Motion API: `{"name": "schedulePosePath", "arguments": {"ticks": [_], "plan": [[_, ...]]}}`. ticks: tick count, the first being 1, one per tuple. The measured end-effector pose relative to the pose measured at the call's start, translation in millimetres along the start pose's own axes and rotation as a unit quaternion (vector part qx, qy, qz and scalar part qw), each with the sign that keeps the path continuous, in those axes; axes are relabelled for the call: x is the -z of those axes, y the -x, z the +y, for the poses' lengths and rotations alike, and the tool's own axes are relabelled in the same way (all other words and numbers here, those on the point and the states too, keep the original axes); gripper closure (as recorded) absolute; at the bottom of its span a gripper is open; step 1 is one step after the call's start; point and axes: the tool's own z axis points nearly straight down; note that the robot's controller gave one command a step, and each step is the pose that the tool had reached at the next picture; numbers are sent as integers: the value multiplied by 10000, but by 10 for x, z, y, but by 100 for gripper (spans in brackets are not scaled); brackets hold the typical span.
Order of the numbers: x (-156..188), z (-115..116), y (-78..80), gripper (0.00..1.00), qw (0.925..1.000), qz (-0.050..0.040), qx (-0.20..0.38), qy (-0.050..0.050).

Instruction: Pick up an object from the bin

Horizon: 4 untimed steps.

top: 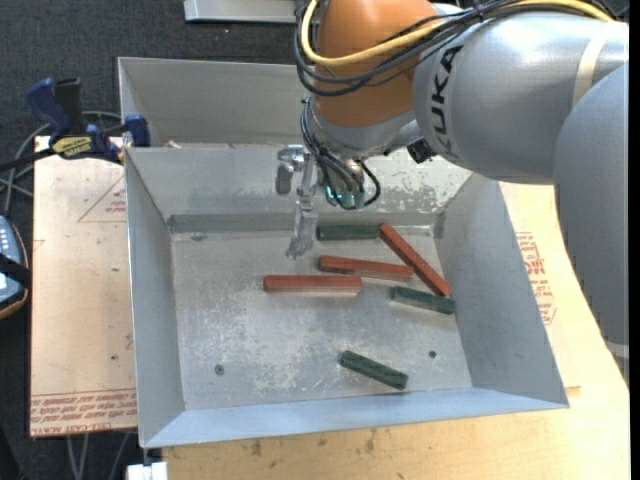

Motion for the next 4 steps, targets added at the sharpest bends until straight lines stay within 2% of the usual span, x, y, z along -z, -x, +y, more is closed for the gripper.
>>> {"name": "schedulePosePath", "arguments": {"ticks": [1, 2, 3, 4], "plan": [[-1648, -708, -173, 0, 10000, -3, 65, -6], [-1277, -611, -191, 0, 9999, -60, 113, 8], [-1294, -434, 20, 0, 9999, -59, 83, 10], [-1614, -621, -139, 0, 9999, -24, -160, 3]]}}
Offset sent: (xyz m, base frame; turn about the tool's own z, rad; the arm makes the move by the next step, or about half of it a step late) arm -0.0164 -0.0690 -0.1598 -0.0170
